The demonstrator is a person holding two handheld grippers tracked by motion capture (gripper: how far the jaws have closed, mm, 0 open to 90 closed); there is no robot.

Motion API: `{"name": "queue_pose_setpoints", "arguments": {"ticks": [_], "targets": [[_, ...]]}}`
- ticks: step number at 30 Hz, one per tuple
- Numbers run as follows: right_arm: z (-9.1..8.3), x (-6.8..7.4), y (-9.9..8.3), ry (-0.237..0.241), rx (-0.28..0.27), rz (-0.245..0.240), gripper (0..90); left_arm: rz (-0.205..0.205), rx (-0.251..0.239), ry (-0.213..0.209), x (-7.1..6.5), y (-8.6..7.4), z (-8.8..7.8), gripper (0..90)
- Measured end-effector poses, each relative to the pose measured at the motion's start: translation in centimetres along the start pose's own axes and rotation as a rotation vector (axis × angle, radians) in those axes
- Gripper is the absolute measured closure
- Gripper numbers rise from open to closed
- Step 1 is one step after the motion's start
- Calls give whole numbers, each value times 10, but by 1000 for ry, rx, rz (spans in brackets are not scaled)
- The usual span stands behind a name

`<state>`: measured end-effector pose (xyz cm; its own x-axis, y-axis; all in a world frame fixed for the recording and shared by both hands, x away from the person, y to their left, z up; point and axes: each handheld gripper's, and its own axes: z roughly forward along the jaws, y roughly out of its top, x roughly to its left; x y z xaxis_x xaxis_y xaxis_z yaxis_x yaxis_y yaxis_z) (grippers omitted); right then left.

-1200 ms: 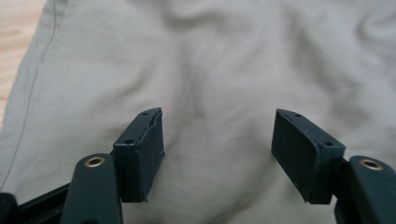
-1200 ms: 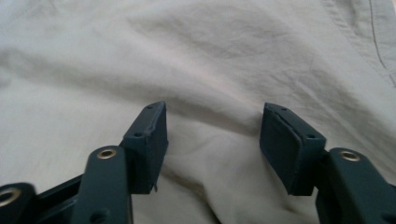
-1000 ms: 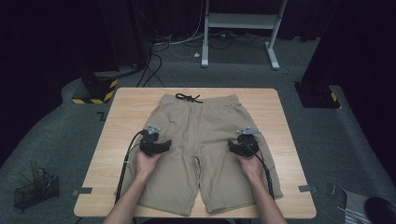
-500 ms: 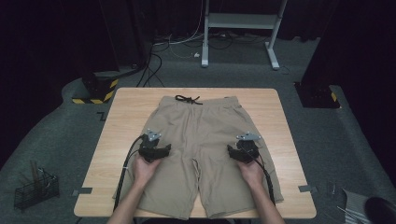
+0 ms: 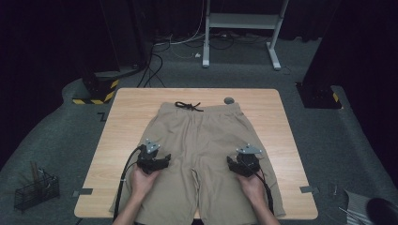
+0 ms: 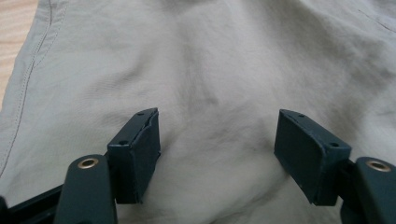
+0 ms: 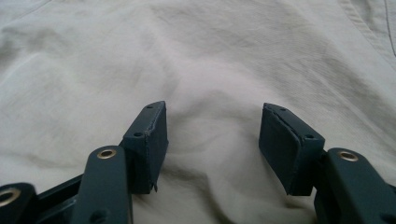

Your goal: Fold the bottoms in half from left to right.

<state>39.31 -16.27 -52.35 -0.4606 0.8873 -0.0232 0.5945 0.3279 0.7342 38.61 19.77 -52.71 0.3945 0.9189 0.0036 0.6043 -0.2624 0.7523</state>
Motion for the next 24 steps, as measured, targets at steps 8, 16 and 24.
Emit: {"name": "queue_pose_setpoints", "arguments": {"ticks": [8,16,24], "targets": [[-20,19,-18,18,-1,-10,419,-1,0,2,-10,-14,-16,313],[-41,39,-37,24,-2,-24,419,2,-2,-5,-23,-31,-35,312],[-55,51,-48,55,4,-34,404,6,4,-14,-33,-44,-51,312]]}}
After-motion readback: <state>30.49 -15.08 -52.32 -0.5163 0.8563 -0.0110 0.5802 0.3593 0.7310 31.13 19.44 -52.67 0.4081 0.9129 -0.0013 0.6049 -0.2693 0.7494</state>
